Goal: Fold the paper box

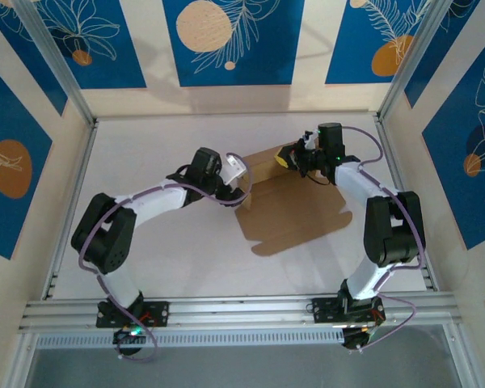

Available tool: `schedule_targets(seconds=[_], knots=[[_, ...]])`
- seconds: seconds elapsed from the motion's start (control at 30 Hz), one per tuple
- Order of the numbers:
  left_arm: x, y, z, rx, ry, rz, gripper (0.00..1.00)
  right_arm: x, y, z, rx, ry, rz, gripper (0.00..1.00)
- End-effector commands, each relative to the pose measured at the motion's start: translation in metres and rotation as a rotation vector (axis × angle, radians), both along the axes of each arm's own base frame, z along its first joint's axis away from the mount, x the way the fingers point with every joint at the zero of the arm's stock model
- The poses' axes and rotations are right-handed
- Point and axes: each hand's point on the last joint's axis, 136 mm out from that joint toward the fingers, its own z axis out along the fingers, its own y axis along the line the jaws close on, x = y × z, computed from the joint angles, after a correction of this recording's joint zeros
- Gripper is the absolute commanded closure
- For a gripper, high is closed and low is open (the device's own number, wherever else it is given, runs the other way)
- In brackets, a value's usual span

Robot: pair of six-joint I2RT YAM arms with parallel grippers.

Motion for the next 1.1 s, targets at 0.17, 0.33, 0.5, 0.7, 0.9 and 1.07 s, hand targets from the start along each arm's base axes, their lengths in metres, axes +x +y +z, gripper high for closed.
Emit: schedule_targets(seconds=[0.17,0.33,0.5,0.7,0.9,1.07], knots=[[0.034,-0.01,0.017,-0.027,-0.129,0.092,0.23,-0.029,0.016,-0.004,0.062,0.091,0.055,1.0],[0.046,-0.011,0.021,-0.038,-0.18,0.149,0.31,-0.034,0.022,-0.003,0.071,0.096,0.057,1.0],[0.054,-0.008,0.024,-0.048,-0.239,0.199,0.48,-0.04,0.023,-0.008,0.076,0.128,0.033,1.0],[0.062,-0.006,0.03,-0.086,-0.293,0.253,0.57,-0.05,0.027,-0.02,0.076,0.195,-0.02,1.0],[0.071,-0.005,0.03,-0.073,-0.34,0.328,0.59,-0.06,0.036,-0.021,0.072,0.275,-0.071,1.0],[0.078,0.003,0.033,-0.086,-0.379,0.428,0.65,-0.067,0.041,-0.029,0.069,0.343,-0.135,1.0]])
